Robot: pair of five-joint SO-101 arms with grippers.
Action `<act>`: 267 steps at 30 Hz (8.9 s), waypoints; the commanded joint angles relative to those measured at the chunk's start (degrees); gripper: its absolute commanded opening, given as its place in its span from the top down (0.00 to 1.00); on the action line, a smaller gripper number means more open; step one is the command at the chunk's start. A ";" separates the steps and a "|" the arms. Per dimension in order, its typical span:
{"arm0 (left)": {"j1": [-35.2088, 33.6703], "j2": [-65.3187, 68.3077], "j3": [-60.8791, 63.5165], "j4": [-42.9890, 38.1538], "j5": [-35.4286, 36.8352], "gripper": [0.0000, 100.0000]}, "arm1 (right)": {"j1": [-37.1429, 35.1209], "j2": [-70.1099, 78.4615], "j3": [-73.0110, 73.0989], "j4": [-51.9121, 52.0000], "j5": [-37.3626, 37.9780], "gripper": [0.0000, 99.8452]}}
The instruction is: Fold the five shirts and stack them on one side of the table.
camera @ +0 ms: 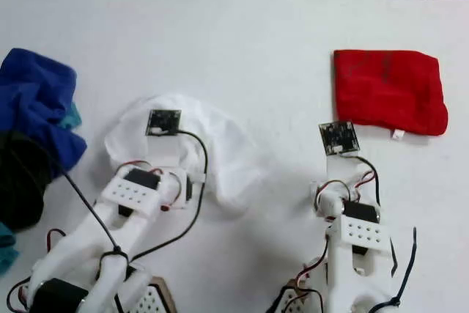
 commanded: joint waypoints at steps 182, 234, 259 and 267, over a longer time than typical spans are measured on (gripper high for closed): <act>-23.12 -1.32 -37.49 40.35 -41.67 0.97 | -28.97 81.36 -94.15 61.41 -4.04 0.86; -22.86 -1.14 -44.26 42.73 -41.85 0.97 | -3.74 13.76 -42.90 55.60 25.58 0.98; -22.95 -1.14 -42.07 41.49 -45.19 0.97 | -9.71 5.23 -52.48 56.57 19.16 0.73; -23.03 -1.14 -42.07 41.67 -45.19 0.97 | -23.60 24.48 -52.75 42.77 3.87 0.72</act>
